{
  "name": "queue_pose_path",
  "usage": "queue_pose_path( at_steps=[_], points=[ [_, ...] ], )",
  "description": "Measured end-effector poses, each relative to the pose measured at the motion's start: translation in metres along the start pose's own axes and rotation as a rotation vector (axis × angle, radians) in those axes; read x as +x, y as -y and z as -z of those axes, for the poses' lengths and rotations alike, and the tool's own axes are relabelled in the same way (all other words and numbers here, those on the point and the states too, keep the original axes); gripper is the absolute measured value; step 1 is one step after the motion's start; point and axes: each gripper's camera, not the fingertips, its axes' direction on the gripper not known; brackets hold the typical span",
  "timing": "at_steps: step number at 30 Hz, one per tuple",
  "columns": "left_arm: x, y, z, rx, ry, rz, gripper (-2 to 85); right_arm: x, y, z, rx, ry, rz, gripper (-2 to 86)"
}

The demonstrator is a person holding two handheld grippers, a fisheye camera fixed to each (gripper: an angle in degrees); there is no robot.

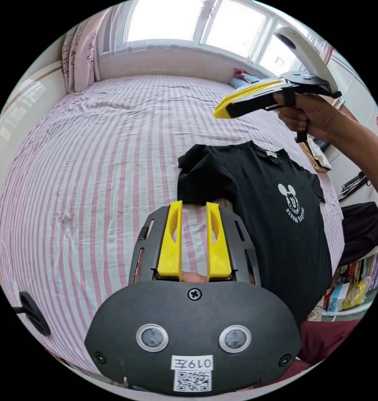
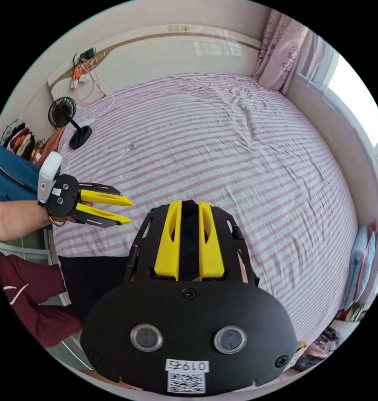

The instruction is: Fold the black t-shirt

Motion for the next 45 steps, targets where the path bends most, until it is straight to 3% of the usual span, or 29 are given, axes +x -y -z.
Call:
queue_pose_path(
  at_steps=[9,11,13,17,22,27,29,34,38,41,45],
  points=[
    [-0.04,-0.012,-0.119,-0.1,-0.005,-0.037,5.9,-0.008,0.13,-0.05,-0.335,0.024,0.307,11.8],
    [-0.043,-0.02,-0.145,-0.113,-0.006,-0.002,5.1,-0.006,0.14,-0.055,-0.39,0.031,0.325,10.8],
    [-0.044,-0.026,-0.157,-0.099,-0.006,0.019,3.9,0.002,0.146,-0.048,-0.395,0.037,0.31,2.8],
    [-0.032,-0.044,-0.169,-0.039,0.03,-0.005,1.7,0.027,0.137,-0.003,-0.202,0.06,0.19,-0.2],
    [0.001,-0.077,-0.163,0.086,0.146,-0.041,0.9,0.085,0.089,0.067,0.21,0.229,-0.082,-0.5],
    [0.031,-0.107,-0.171,0.172,0.329,-0.071,0.6,0.124,0.074,0.077,0.344,0.413,-0.215,0.7],
    [0.04,-0.113,-0.185,0.141,0.431,-0.084,0.5,0.127,0.083,0.075,0.301,0.402,-0.2,2.9],
    [0.049,-0.119,-0.217,0.056,0.426,-0.119,0.6,0.132,0.12,0.078,0.061,0.216,-0.127,7.7],
    [0.064,-0.121,-0.239,0.024,0.499,-0.212,0.6,0.126,0.162,0.099,0.042,0.184,-0.067,10.4],
    [0.064,-0.122,-0.251,0.015,0.482,-0.216,0.6,0.124,0.205,0.099,0.007,0.198,-0.045,11.8],
    [0.058,-0.122,-0.261,0.007,0.458,-0.194,0.5,0.131,0.253,0.062,-0.186,0.311,-0.027,11.5]
  ],
)
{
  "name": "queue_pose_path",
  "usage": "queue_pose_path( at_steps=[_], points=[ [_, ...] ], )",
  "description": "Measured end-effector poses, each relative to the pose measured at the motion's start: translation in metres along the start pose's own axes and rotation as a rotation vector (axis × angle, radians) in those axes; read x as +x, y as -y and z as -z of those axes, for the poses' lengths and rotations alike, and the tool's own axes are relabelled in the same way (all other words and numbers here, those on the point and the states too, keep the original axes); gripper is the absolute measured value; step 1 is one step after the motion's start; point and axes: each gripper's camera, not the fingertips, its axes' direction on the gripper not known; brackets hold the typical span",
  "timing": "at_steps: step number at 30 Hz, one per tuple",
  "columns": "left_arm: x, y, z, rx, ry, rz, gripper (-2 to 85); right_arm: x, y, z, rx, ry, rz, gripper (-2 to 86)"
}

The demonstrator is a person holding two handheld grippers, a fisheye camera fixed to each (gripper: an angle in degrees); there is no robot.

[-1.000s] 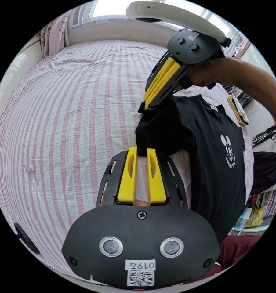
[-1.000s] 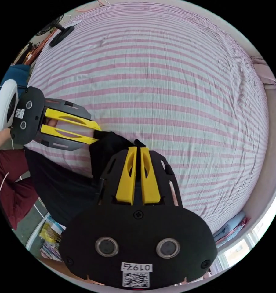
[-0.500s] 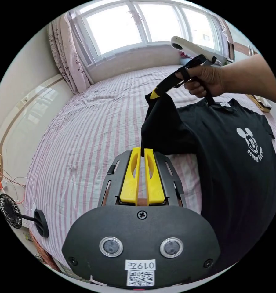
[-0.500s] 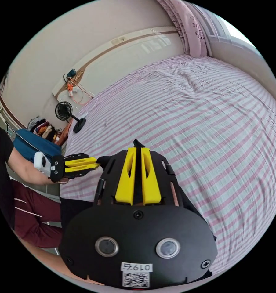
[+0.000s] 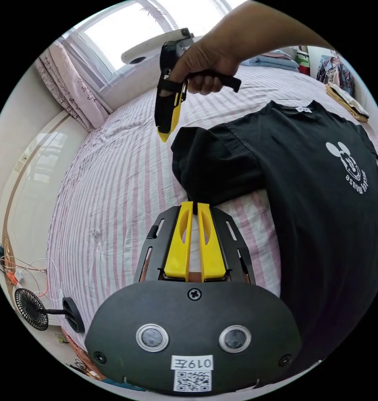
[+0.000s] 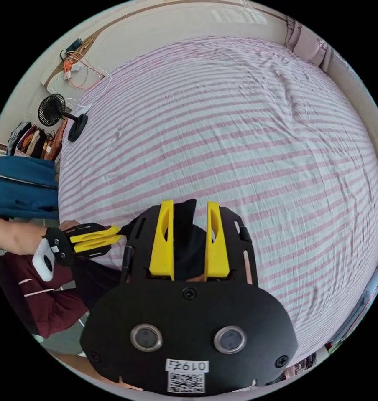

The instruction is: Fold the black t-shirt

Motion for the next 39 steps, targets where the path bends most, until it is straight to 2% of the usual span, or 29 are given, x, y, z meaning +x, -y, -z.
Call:
queue_pose_path(
  at_steps=[3,6,9,14,22,25,29,31,34,37,39],
  points=[
    [-0.004,0.0,-0.009,0.001,-0.015,0.018,0.5,0.005,0.018,-0.017,-0.12,0.005,-0.017,7.9],
    [-0.014,0.0,-0.02,-0.007,-0.068,0.061,0.6,-0.001,0.02,0.0,-0.006,-0.004,0.043,0.5],
    [-0.038,-0.002,-0.03,-0.017,-0.147,0.168,0.7,-0.001,0.016,0.024,0.157,0.023,0.082,-0.5],
    [-0.087,-0.002,-0.063,-0.094,-0.297,0.35,1.1,0.013,0.021,0.005,0.143,0.048,0.026,0.1],
    [-0.129,0.008,-0.101,-0.2,-0.504,0.458,1.0,0.006,0.025,-0.019,0.096,0.022,0.044,6.0],
    [-0.138,0.012,-0.109,-0.239,-0.544,0.473,1.0,0.003,0.019,-0.011,0.143,0.005,0.048,7.4],
    [-0.145,0.019,-0.109,-0.28,-0.478,0.475,1.0,0.004,0.0,0.009,0.233,-0.022,0.023,6.3],
    [-0.147,0.023,-0.108,-0.289,-0.456,0.464,0.9,0.0,-0.024,0.017,0.267,-0.088,0.01,0.5],
    [-0.149,0.04,-0.088,-0.222,-0.36,0.432,1.0,-0.013,-0.049,0.002,0.208,-0.121,0.062,-0.6],
    [-0.14,0.075,-0.071,-0.094,-0.421,0.37,0.9,-0.025,-0.064,-0.032,0.122,-0.148,0.078,-0.9],
    [-0.126,0.099,-0.077,-0.111,-0.421,0.307,0.9,-0.03,-0.067,-0.054,0.09,-0.161,0.064,-0.9]
  ],
)
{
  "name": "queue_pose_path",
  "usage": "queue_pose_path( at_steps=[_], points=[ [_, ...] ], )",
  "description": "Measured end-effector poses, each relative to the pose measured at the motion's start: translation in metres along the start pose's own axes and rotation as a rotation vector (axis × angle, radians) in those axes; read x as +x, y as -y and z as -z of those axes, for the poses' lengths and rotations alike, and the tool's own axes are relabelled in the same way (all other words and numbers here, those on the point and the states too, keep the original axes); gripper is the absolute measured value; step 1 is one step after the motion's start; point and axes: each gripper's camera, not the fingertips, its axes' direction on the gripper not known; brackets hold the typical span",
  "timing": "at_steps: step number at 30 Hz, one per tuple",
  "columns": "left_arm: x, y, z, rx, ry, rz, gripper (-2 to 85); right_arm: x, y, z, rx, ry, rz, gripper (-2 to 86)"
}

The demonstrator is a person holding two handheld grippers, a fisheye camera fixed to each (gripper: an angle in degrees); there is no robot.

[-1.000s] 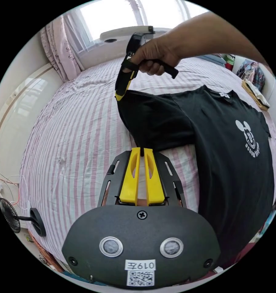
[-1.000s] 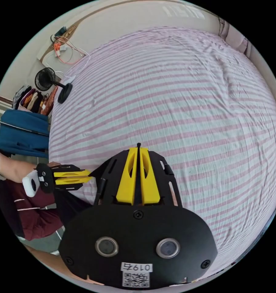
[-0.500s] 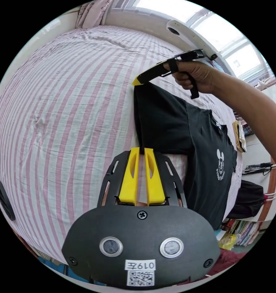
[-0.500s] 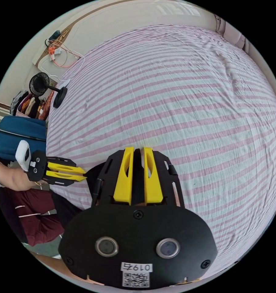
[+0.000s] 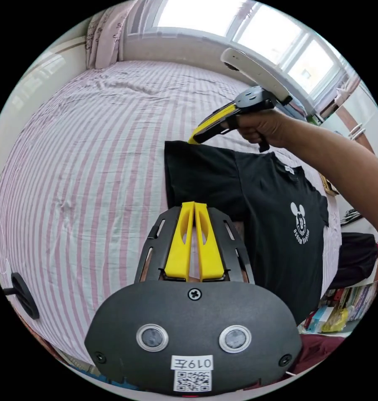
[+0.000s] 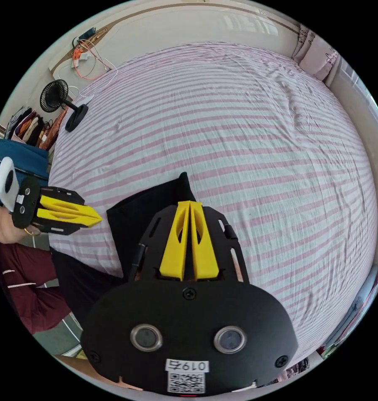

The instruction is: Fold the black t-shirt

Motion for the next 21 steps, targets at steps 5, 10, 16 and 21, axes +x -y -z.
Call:
queue_pose_path(
  at_steps=[5,10,16,21],
  points=[
    [0.019,0.034,-0.041,-0.145,0.138,-0.057,0.9,-0.018,-0.008,-0.039,-0.022,-0.089,-0.059,-1.0],
    [0.027,0.055,-0.038,-0.15,0.153,-0.084,0.7,-0.03,-0.034,-0.059,0.005,-0.121,-0.133,-0.9],
    [0.02,0.074,-0.004,-0.075,0.223,-0.007,0.7,-0.056,-0.107,-0.033,0.24,-0.141,-0.249,-0.5],
    [0.024,0.094,0.002,-0.12,0.234,0.005,1.2,-0.054,-0.242,-0.024,0.41,-0.068,-0.498,0.4]
  ],
)
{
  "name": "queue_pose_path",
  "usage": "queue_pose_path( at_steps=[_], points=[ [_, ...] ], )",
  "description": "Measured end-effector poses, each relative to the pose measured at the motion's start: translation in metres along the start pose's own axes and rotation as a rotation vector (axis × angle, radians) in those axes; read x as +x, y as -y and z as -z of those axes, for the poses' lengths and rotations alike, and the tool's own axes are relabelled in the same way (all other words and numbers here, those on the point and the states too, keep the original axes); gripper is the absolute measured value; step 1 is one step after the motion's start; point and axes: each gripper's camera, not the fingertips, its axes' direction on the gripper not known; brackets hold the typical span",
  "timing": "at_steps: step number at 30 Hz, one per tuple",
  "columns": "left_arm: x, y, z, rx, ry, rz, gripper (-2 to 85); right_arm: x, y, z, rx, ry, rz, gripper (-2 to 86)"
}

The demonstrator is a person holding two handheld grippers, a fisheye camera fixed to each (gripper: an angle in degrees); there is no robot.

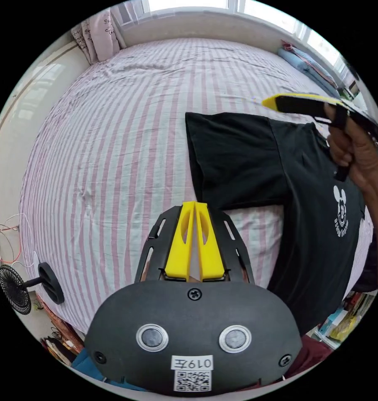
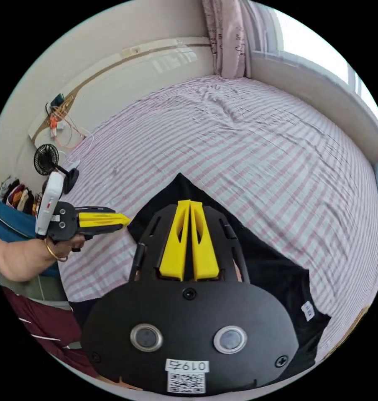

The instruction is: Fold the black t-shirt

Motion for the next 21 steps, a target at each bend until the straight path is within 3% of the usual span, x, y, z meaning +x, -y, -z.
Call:
queue_pose_path(
  at_steps=[4,9,16,21],
  points=[
    [0.037,0.054,0.047,0.274,-0.229,-0.22,2.1,0.092,-0.12,0.057,0.033,-0.214,-0.218,8.3],
    [0.088,0.183,0.04,0.255,-0.532,-0.472,5.7,0.198,-0.206,0.101,-0.037,-0.368,-0.3,9.4],
    [0.224,0.305,0.026,0.021,-0.165,-0.92,4.1,0.261,-0.194,0.042,-0.365,-0.387,0.045,10.3],
    [0.265,0.336,0.016,-0.147,-0.122,-1.019,2.4,0.284,-0.191,0.004,-0.451,-0.333,0.107,8.8]
  ],
)
